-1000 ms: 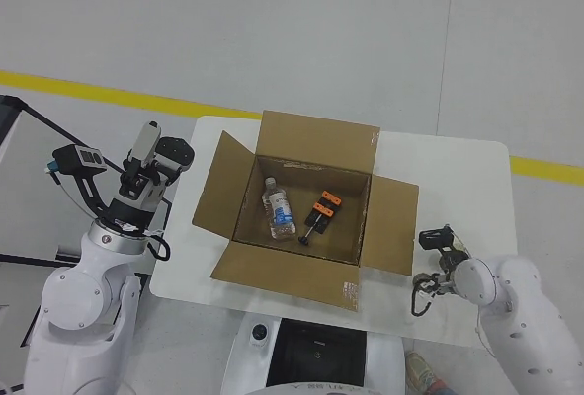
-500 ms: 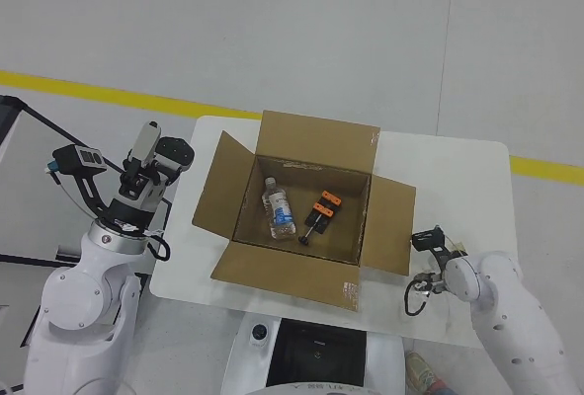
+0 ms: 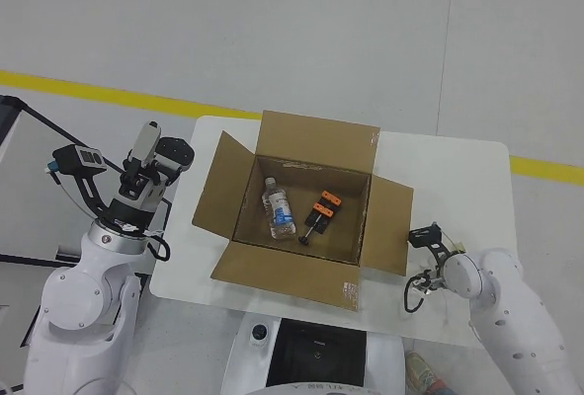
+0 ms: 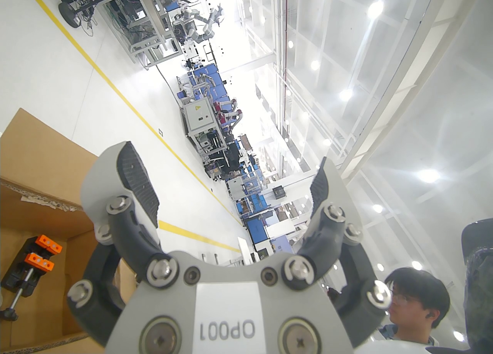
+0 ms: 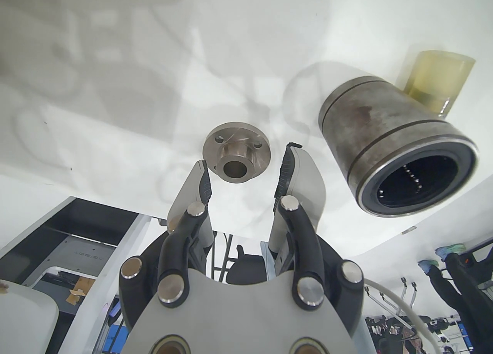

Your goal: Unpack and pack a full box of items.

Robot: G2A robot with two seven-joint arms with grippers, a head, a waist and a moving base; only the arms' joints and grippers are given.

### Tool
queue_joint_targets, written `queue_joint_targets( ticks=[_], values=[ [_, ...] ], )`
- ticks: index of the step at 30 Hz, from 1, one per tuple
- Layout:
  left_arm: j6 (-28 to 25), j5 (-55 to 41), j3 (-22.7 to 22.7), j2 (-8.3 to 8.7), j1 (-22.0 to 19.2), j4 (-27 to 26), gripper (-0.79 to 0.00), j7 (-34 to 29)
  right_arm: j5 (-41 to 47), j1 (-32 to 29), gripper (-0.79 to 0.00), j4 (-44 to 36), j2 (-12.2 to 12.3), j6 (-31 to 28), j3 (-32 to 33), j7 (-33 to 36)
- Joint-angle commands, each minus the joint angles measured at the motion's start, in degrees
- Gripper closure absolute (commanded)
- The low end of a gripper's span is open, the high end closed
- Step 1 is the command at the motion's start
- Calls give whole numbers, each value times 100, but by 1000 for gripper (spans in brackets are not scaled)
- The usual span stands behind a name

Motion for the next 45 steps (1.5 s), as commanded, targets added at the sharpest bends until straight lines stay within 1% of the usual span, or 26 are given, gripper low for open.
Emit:
queue_joint_targets(
  ticks=[1, 12, 16, 18, 19, 23, 24, 25, 35, 45],
  values=[
    [0, 0, 0, 0, 0, 0, -785, 0, -9, -19, -326, 15, -1, -4, -34, 0],
    [0, 0, 0, 0, 0, 0, -785, 0, -141, 63, -320, 314, -28, 47, -246, -145],
    [0, 0, 0, 0, 0, 0, -785, 0, -221, 87, -299, 366, -39, 86, -322, -178],
    [0, 0, 0, 0, 0, 0, -785, 0, -235, 94, -268, 371, -44, 98, -352, -186],
    [0, 0, 0, 0, 0, 0, -785, 0, -250, 101, -212, 376, -44, 101, -352, -188],
    [0, 0, 0, 0, 0, 0, -785, 0, -267, 99, -132, 373, -46, 109, -361, -196],
    [0, 0, 0, 0, 0, 0, -785, 0, -269, 102, -37, 374, -46, 117, -352, -195],
    [0, 0, 0, 0, 0, 0, -785, 0, -268, 95, 0, 363, -46, 121, -354, -202],
    [0, 0, 0, 0, 0, 0, -785, 0, -195, 0, 0, 124, -26, 109, -202, -144],
    [0, 0, 0, 0, 0, 0, -785, 0, 17, -341, 0, -526, 58, 40, 355, 103]
  ],
)
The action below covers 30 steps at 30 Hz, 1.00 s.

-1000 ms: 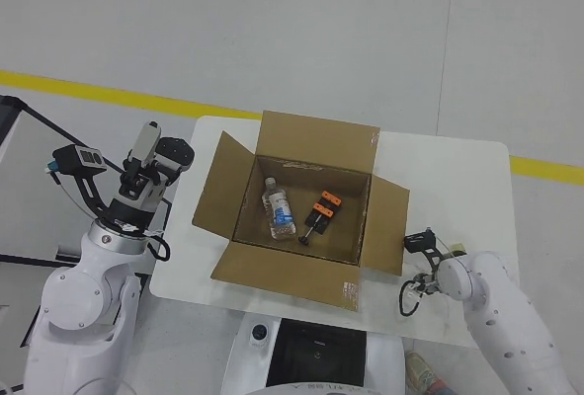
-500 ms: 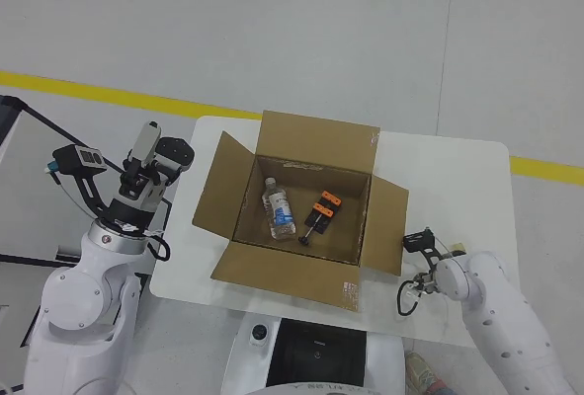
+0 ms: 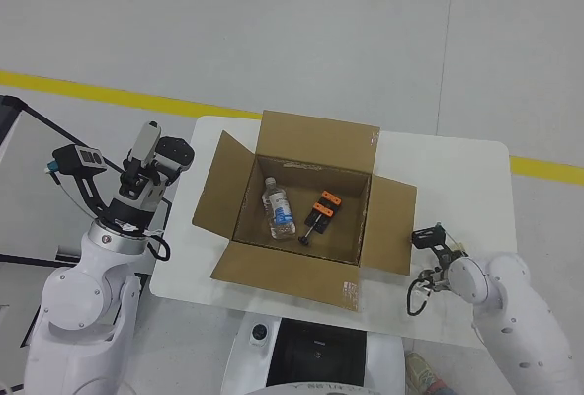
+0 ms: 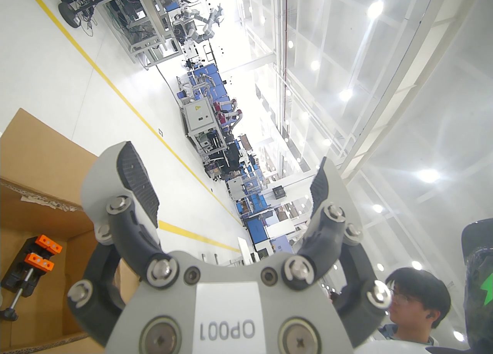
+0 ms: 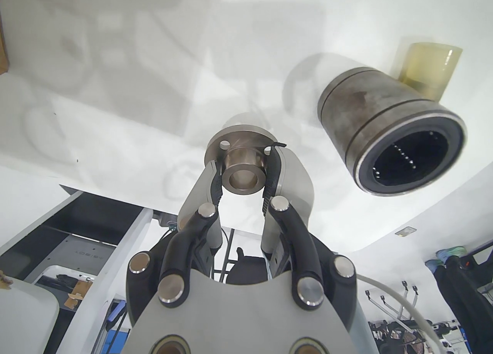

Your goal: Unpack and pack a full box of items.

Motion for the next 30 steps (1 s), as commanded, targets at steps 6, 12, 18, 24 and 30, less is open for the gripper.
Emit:
queue_joint_targets(
  ticks=[6, 12, 18, 24, 30],
  values=[
    [0, 0, 0, 0, 0, 0, -785, 0, 32, -386, 0, -724, 67, 19, 442, 312],
    [0, 0, 0, 0, 0, 0, -785, 0, 105, -789, 0, -1511, 119, 91, 966, 509],
    [0, 0, 0, 0, 0, 0, -785, 0, 168, -1144, 0, -2154, 141, 225, 1393, 516],
    [0, 0, 0, 0, 0, 0, -785, 0, 511, -1016, 0, -2347, 155, 136, 1695, 457],
    [0, 0, 0, 0, 0, 0, -785, 0, 812, -402, 0, -2291, 149, 40, 1330, 413]
  ],
)
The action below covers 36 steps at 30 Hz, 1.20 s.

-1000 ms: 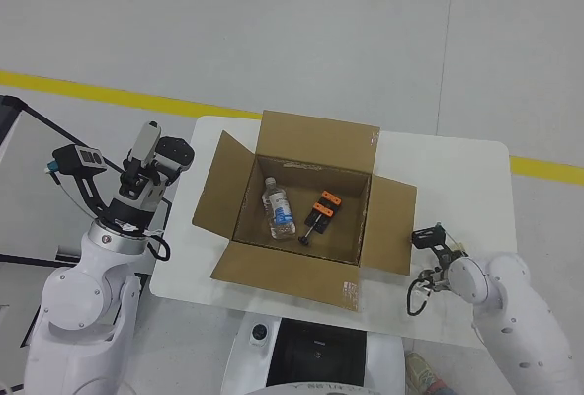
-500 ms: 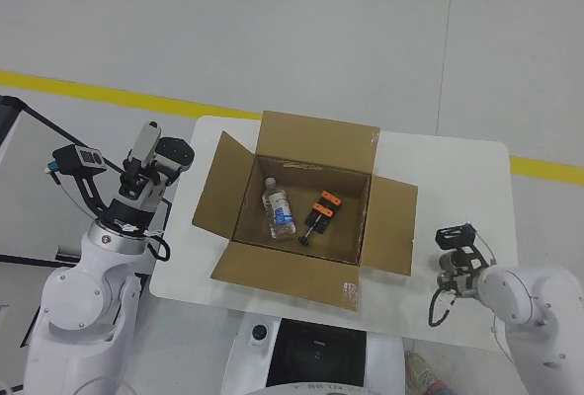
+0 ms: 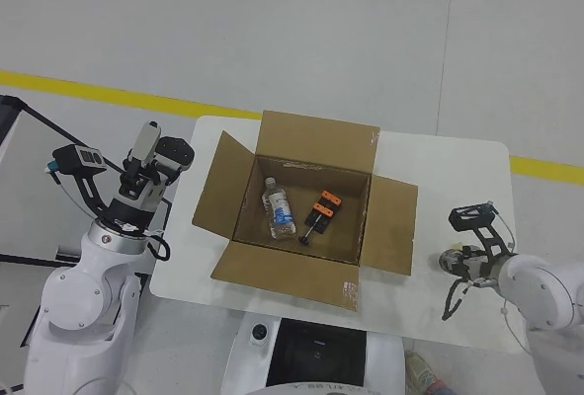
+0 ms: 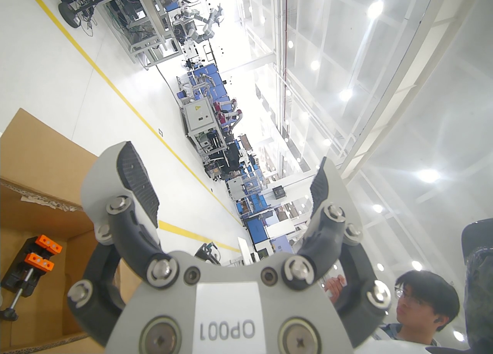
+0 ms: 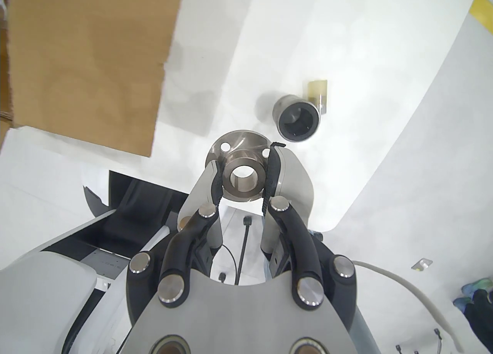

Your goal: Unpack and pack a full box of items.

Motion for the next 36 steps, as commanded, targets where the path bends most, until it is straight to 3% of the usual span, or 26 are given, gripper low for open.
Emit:
queue_joint_targets(
  ticks=[1, 9, 18, 25, 36],
  values=[
    [0, 0, 0, 0, 0, 0, -785, 0, 52, 345, 0, 89, -4, -27, -197, 7],
    [0, 0, 0, 0, 0, 0, -785, 0, 177, 1844, 0, 547, -98, 46, -1487, 82],
    [0, 0, 0, 0, 0, 0, -785, 0, 151, 2780, 0, 789, -300, 376, -2964, 32],
    [0, 0, 0, 0, 0, 0, -785, 0, 406, 2976, 0, 934, -397, 443, -3427, -155],
    [0, 0, 0, 0, 0, 0, -785, 0, 556, 2918, 0, 1080, -401, 402, -3449, -208]
  ],
)
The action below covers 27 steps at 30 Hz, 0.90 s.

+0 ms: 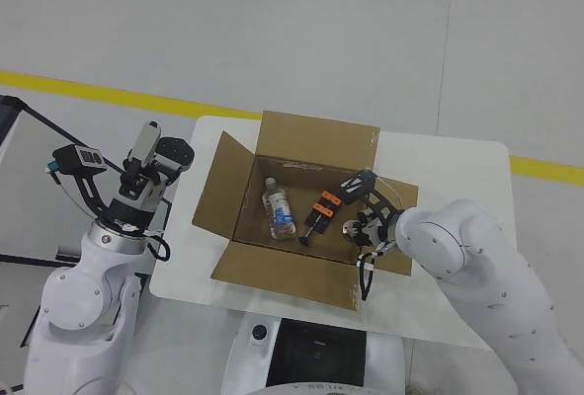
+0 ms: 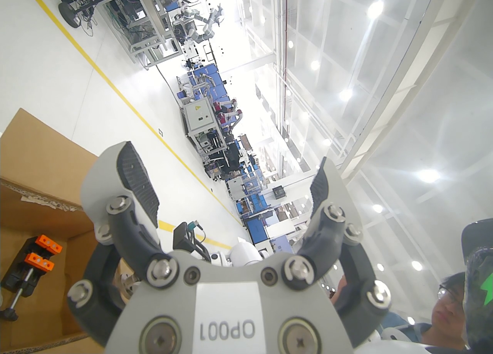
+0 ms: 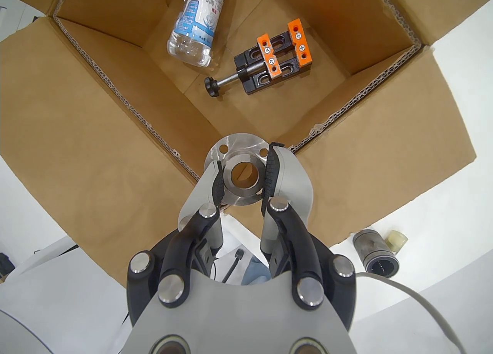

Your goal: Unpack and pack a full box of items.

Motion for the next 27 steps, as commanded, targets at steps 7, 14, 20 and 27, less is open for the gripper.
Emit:
queue_joint_targets(
  ticks=[7, 14, 20, 27],
  values=[
    [0, 0, 0, 0, 0, 0, -785, 0, 0, 0, 0, 0, 0, 0, 0, 0],
    [0, 0, 0, 0, 0, 0, -785, 0, 0, 0, 0, 0, 0, 0, 0, 0],
    [0, 0, 0, 0, 0, 0, -785, 0, 169, 15, 0, 178, -41, -254, -150, -569],
    [0, 0, 0, 0, 0, 0, -785, 0, 396, 540, 0, 597, -215, -310, -706, -1003]
  ],
)
